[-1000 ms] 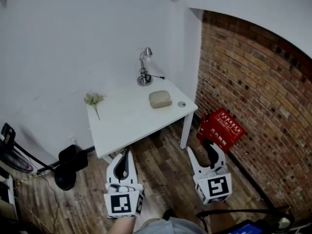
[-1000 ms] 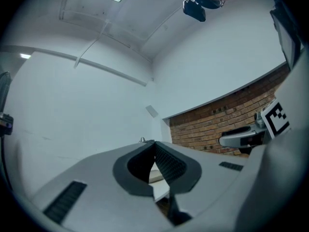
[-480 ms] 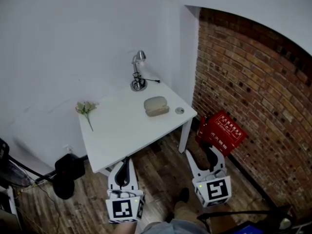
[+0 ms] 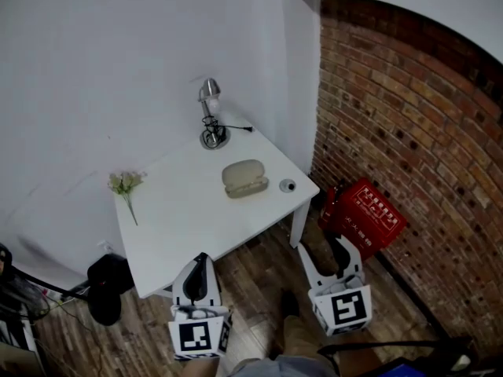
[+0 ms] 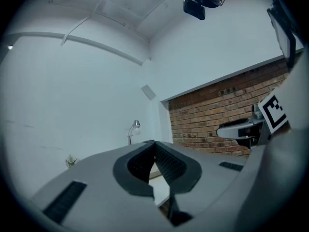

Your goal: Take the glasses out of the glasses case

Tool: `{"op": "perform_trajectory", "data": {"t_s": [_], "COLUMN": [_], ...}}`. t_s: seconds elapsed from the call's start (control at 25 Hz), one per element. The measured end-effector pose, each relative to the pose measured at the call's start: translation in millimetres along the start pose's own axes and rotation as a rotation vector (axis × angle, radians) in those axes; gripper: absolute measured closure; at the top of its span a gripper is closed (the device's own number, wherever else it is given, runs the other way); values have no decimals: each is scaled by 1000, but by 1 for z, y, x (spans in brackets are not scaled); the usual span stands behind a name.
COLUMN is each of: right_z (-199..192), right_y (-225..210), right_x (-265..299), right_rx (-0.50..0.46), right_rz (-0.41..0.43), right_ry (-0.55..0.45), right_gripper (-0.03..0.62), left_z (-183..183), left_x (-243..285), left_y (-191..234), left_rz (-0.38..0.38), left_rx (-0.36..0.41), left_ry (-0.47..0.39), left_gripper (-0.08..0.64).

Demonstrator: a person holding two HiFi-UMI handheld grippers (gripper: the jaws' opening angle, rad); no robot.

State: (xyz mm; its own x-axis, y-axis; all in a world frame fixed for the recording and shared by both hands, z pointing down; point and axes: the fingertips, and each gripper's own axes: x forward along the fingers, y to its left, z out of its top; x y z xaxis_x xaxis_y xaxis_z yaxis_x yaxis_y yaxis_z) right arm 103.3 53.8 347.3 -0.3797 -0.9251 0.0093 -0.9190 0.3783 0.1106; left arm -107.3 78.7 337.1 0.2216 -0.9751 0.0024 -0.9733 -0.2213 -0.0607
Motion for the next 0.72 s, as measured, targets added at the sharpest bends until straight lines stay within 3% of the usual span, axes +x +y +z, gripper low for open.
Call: {"op": "perform_trajectory", "data": {"t_s": [0.36,0.72], "right_z": [-24,4], "right_y": [-76,-91], "right_x": [126,228], "right_rx": [69,42], "right_rz": [92,239], "right_ry": [24,-36], "right_gripper": [373,374], "left_z": [0,32], "left_x": [126,193], "left_y": [2,27], "left_rz": [64,169], "left_rx": [68,85], "left_ry": [64,6], "left_gripper": [554,554]}}
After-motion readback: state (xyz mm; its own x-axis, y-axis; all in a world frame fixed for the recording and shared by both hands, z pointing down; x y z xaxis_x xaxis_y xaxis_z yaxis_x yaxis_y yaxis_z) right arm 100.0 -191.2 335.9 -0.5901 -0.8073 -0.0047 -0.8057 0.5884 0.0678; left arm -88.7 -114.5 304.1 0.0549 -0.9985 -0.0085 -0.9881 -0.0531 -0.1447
